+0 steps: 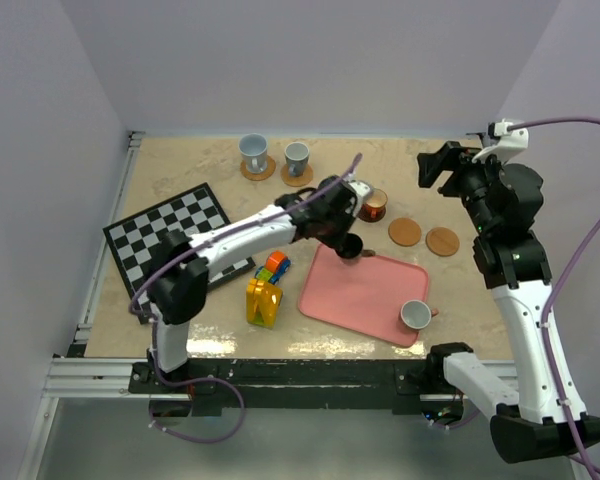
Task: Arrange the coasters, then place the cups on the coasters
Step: Pick up the cup from the tray.
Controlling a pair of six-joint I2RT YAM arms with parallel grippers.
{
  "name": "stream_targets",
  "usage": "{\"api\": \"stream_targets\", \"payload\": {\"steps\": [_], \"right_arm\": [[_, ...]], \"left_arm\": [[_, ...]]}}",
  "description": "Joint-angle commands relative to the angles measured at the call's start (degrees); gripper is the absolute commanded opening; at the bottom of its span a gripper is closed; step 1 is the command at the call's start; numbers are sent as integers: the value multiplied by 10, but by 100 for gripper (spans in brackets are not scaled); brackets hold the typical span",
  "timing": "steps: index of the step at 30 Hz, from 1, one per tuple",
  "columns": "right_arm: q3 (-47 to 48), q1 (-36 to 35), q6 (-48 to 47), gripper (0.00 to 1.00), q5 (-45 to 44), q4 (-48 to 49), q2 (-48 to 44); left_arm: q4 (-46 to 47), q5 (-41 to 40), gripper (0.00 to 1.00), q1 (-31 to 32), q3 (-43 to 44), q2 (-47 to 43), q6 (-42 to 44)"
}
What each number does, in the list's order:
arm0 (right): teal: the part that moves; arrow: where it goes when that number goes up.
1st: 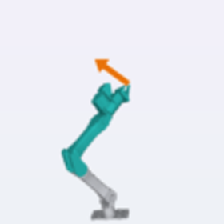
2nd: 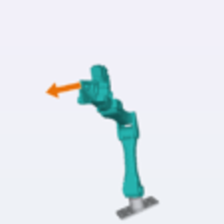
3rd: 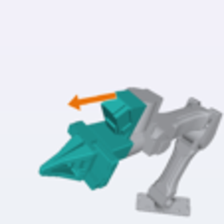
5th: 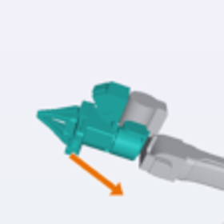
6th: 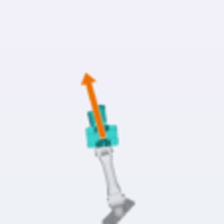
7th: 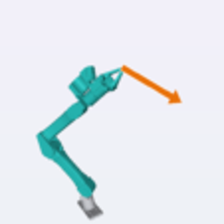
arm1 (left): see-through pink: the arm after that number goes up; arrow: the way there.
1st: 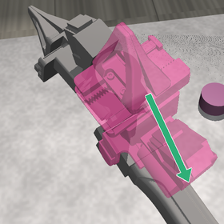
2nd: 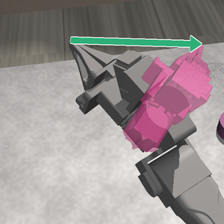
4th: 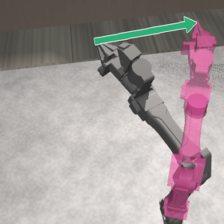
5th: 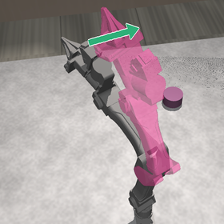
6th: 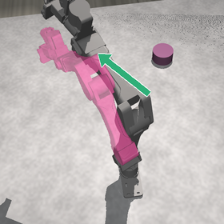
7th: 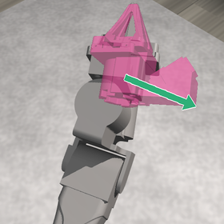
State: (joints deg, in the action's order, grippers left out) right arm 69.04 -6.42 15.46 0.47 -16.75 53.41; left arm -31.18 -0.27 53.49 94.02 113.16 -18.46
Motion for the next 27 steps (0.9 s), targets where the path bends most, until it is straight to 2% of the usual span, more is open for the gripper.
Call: {"api": "stream_targets", "payload": {"steps": [1,6,9,13,17,21,27], "right_arm": [[-21,0,-34,83,58,-6,-7],[-60,-3,-34,77,164,-32,29],[-76,-38,-22,75,173,-33,59],[-62,-137,-8,76,136,-23,114],[-65,-153,11,75,157,-9,153],[-71,-154,-10,73,164,-14,181],[-89,-158,-12,72,200,18,208]], "left_arm": [[-40,19,0,-39,-2,-134,182],[-114,71,0,-96,12,-146,258],[-118,91,0,-114,14,-147,269],[-123,104,0,-116,34,-130,254],[-129,88,0,-117,54,-109,233],[-123,80,0,-117,68,-100,213],[-108,98,0,-117,68,-86,166]]}}
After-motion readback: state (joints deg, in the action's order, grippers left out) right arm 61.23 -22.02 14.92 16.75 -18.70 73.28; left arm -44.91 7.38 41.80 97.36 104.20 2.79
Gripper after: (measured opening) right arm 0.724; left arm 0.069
